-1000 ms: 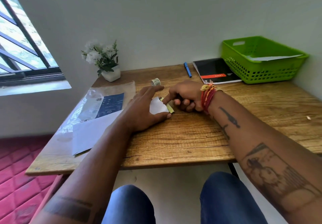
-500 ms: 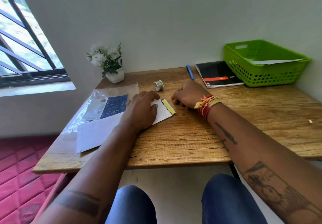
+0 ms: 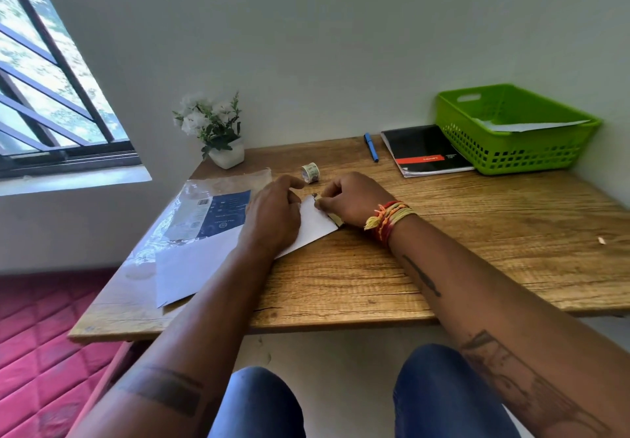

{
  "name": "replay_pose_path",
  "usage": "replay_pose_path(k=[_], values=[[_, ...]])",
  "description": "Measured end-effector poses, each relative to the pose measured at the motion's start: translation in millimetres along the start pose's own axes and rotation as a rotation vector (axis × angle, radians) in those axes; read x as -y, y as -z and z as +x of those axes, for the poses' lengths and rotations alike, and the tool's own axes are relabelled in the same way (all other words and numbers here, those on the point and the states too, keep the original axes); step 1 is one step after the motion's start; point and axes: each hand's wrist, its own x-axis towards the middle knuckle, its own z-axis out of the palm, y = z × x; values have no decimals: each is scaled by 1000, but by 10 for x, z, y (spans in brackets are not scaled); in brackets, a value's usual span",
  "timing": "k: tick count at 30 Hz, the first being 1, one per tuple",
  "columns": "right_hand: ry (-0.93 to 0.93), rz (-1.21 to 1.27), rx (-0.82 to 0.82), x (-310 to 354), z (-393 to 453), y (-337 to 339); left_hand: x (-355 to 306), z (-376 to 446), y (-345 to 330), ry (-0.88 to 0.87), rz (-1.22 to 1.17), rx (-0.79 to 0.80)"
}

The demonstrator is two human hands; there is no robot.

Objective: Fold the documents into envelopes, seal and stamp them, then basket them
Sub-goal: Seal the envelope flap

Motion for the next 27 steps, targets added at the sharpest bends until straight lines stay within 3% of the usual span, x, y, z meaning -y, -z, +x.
replay_pose_path(k=[3, 9, 19, 27], values=[[-7, 34, -43, -32, 20, 14, 0, 9, 5, 32, -59, -13], [66, 55, -52, -54, 8, -8, 14, -3, -13, -108, 142, 17], [92, -133, 37, 6, 98, 12, -18, -11, 8, -178, 265, 97], [76, -209, 229, -8, -70, 223, -35, -35, 1, -167, 269, 85]])
